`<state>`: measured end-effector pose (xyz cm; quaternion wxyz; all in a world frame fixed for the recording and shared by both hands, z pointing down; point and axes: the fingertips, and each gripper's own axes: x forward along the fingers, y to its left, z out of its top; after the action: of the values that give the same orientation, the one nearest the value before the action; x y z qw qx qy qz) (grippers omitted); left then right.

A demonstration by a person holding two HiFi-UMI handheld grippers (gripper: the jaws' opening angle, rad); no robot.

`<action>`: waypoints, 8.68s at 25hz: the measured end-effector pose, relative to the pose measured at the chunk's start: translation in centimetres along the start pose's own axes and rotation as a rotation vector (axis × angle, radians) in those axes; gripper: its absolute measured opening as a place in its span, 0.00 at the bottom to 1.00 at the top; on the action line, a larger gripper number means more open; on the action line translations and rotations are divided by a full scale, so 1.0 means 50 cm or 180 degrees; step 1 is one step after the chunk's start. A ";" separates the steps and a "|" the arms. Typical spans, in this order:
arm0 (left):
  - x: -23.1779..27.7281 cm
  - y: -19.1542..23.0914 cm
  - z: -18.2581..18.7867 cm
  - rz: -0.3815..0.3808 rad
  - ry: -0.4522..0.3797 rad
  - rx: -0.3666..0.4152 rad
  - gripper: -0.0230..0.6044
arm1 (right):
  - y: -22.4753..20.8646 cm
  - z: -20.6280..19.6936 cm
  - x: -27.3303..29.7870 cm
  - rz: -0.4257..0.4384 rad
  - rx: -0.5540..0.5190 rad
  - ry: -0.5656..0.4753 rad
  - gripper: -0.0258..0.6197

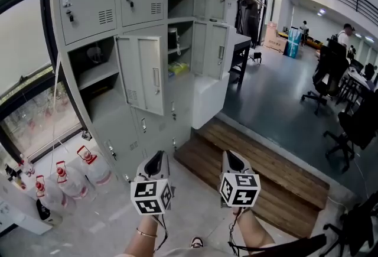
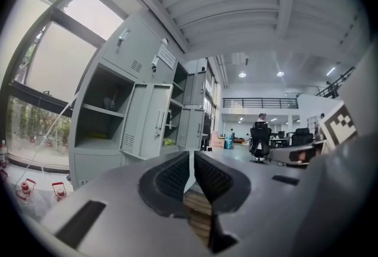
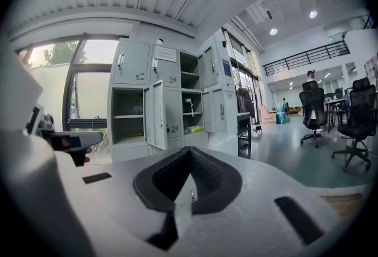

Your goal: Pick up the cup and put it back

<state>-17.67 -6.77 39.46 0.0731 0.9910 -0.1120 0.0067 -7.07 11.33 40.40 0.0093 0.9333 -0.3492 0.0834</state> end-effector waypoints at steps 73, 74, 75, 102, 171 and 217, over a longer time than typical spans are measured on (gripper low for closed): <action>1.017 0.151 0.006 0.0814 0.0037 -0.0014 0.08 | -0.288 0.115 1.086 0.1131 -0.0023 0.0244 0.03; 1.016 0.156 0.006 0.0889 0.0035 -0.0016 0.08 | -0.280 0.118 1.098 0.1208 -0.0039 0.0252 0.03; 1.015 0.161 0.006 0.0966 0.0034 -0.0021 0.08 | -0.272 0.123 1.109 0.1285 -0.0056 0.0258 0.03; 1.022 0.211 0.017 0.1550 -0.0042 -0.0032 0.08 | -0.222 0.168 1.199 0.1846 -0.0187 0.0067 0.32; 1.056 0.295 0.007 0.1999 -0.0035 -0.0020 0.08 | 0.056 0.480 1.650 0.2231 -0.0452 -0.0197 0.64; 0.998 0.346 0.033 0.2251 -0.0087 -0.0024 0.08 | 0.153 0.507 1.747 0.2307 -0.0396 0.0135 0.69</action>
<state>27.11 -34.74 41.81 0.0684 0.8906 -0.4492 0.0178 56.57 -53.18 29.30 0.0431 0.7448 -0.6612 0.0792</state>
